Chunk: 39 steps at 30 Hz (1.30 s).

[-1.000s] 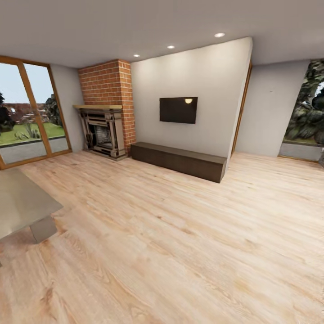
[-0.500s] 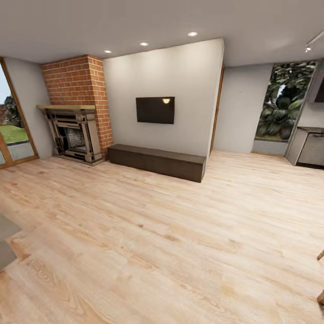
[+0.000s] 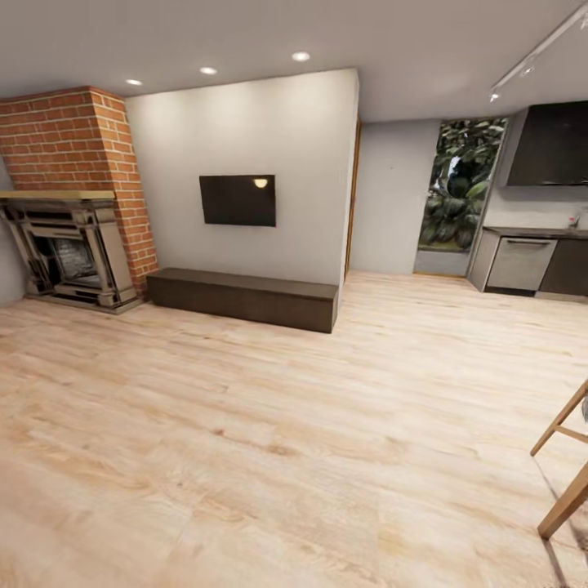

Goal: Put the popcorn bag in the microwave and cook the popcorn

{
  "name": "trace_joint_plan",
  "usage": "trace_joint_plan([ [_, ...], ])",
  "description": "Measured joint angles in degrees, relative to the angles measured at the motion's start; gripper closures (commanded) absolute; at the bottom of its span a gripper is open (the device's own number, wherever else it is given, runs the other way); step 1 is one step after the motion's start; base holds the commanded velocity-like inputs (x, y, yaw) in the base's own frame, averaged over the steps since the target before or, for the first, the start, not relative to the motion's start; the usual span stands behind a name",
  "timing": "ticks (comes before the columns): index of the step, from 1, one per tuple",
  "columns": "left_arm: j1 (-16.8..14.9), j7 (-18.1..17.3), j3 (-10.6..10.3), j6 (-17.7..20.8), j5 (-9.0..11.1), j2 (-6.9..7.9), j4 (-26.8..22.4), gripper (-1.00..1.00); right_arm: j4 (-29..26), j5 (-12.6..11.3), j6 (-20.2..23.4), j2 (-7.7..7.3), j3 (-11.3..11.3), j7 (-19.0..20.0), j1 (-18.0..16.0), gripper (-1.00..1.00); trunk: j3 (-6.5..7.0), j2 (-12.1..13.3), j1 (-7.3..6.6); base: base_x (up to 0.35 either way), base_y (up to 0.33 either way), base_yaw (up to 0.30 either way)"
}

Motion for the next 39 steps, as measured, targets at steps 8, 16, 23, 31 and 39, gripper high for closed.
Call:
trace_joint_plan([
  [8, 0.0, 0.0, 0.0, 0.0, 0.0, 0.0, 0.0, -1.0, 0.0, -0.01, 0.0, 0.0, 0.0, 0.0, 0.0, -1.0, 0.0, 0.0, 0.0, 0.321, 0.0, -0.29],
  [16, 0.0, 0.0, 0.0, -0.08, 0.0, 0.01, 0.0, -1.0, 0.0, -0.01, -0.01, 0.0, 0.0, 0.0, 0.0, -1.0, 0.0, 0.0, 0.0, 0.321, 0.0, -0.29],
  [23, 0.01, 0.0, 0.0, -0.08, 0.0, 0.0, 0.0, -1.0, 0.0, -0.01, -0.01, 0.0, 0.0, 0.0, 0.0, -1.0, 0.0, 0.0, 0.0, 0.321, 0.0, -0.29],
  [31, 0.0, 0.0, 0.0, -0.01, 0.0, 0.0, 0.0, -1.0, 0.0, -0.01, -0.01, 0.0, 0.0, 0.0, 0.0, -1.0, 0.0, 0.0, 0.0, 0.321, 0.0, -0.29],
  [39, 0.0, 0.0, 0.0, 0.07, 0.05, 0.01, 0.0, -1.0, 0.0, 0.15, 0.1, 0.0, 0.02, 0.05, 0.0, -1.0, 0.0, 0.0, 0.0, 0.321, 0.0, -0.262],
])
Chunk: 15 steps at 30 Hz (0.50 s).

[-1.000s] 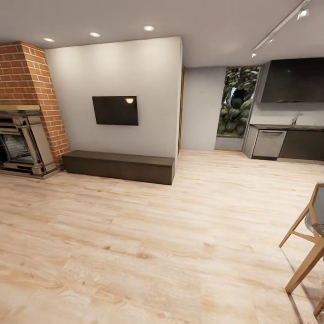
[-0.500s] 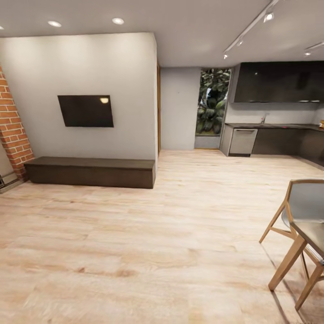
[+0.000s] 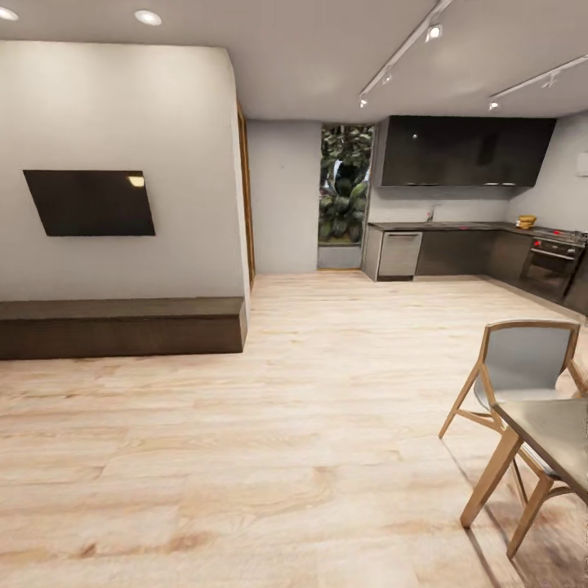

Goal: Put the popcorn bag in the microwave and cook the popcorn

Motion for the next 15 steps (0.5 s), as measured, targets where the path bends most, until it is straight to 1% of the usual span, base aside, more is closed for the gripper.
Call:
trace_joint_plan([
  [4, 0.01, 0.0, -0.01, 0.22, 0.05, 0.0, 0.01, -1.0, -0.02, 0.35, 0.43, 0.0, 0.33, 0.06, 0.0, -1.0, 0.0, 0.0, 0.0, 0.322, 0.0, -0.038],
  [15, 0.0, 0.0, -0.07, 0.34, 0.11, 0.0, 0.01, -1.0, -0.08, 0.62, 0.3, -0.01, 0.55, 0.23, -0.01, -1.0, 0.0, 0.0, 0.0, 0.322, 0.0, -0.002],
])
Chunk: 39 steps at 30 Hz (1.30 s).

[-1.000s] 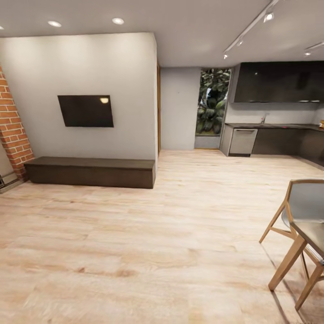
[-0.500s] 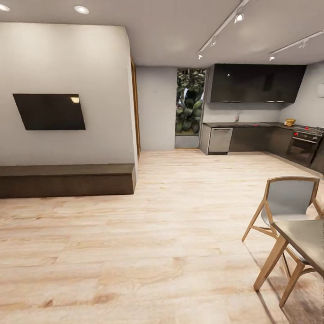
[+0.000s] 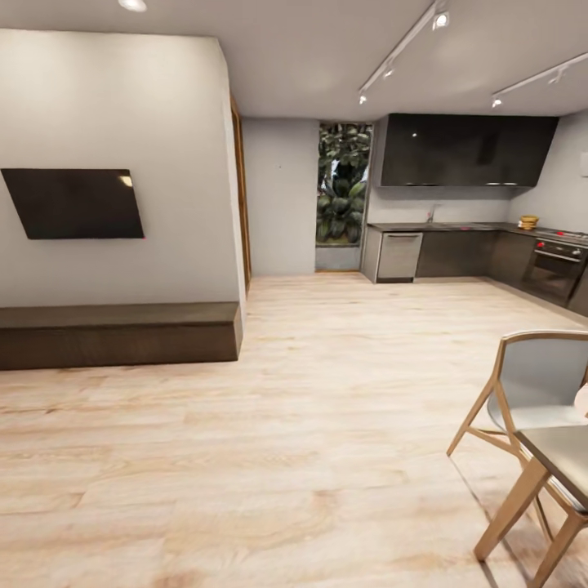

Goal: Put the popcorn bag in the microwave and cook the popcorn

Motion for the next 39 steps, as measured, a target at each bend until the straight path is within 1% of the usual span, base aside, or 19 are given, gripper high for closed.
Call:
trace_joint_plan([
  [25, 0.01, 0.0, 0.07, -0.17, -0.09, -0.03, 0.0, -1.0, 0.0, -0.53, 0.47, 0.28, -0.55, 0.03, 0.0, -1.0, 0.0, 0.0, 0.0, 0.322, 0.0, 0.0],
  [39, 0.03, 0.02, 0.07, -0.17, -0.15, -0.35, 0.0, -1.0, 0.0, -0.61, 0.47, 0.12, -0.32, -0.19, 0.0, -1.0, 0.0, 0.0, 0.0, 0.322, 0.0, 0.0],
])
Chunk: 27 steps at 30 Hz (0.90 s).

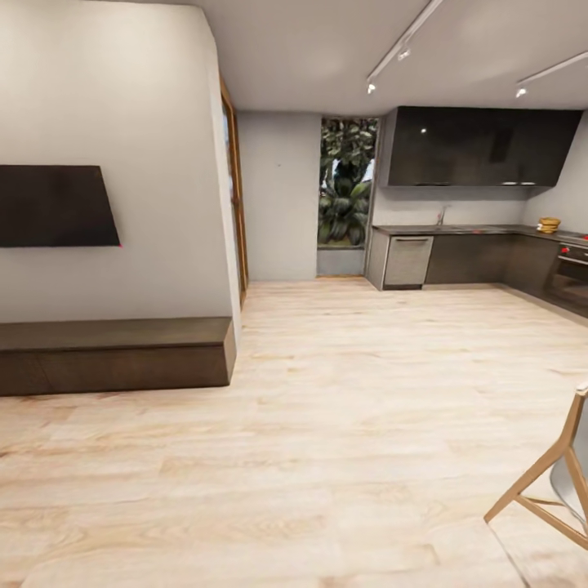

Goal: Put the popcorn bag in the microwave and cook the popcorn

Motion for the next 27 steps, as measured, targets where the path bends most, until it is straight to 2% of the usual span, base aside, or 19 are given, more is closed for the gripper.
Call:
trace_joint_plan([
  [27, -0.01, -0.02, 0.0, -0.23, 0.04, 0.09, -0.01, -1.0, 0.0, 0.0, -0.08, -0.09, 0.0, -0.08, 0.0, -1.0, 0.0, 0.0, 0.0, 0.322, 0.0, 0.0],
])
